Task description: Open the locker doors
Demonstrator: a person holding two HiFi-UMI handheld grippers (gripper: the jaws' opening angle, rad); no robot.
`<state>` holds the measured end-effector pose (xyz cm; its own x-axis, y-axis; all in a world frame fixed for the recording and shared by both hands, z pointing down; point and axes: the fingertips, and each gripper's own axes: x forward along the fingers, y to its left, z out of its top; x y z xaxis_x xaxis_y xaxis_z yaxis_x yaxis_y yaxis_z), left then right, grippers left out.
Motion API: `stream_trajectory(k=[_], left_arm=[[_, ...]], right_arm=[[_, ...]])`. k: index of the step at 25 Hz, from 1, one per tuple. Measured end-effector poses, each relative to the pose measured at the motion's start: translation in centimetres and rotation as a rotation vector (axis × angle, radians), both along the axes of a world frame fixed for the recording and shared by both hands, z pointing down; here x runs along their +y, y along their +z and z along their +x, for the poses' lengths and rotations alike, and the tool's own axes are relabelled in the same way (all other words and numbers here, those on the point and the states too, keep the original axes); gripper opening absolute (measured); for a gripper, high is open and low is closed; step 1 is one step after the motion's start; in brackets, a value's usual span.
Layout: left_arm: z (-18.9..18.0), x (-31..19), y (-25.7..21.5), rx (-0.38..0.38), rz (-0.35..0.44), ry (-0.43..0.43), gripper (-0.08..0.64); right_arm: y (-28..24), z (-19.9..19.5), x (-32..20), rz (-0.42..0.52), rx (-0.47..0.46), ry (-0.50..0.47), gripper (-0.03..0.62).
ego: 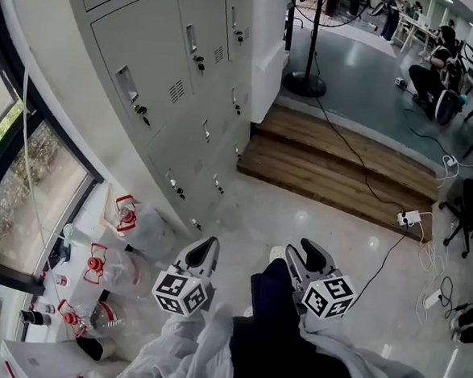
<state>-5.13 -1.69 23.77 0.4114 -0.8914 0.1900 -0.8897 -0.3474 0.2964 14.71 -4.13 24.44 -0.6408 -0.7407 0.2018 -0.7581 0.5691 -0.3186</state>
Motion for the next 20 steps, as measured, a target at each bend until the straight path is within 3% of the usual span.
stream_trajectory(k=[11,20], left_arm=[[-0.5,-6.4,0.1,-0.02,-0.014,-0.041,0.011],[-1.1,-14.5,-0.2,-0.028,-0.011,-0.105,0.011]], right_arm=[[0.6,-1.2,-7.7,-0.016,-0.018,-0.061,0.158],[0.2,-1.7,-16.5,-0.01,-0.013,-0.121,0.158]])
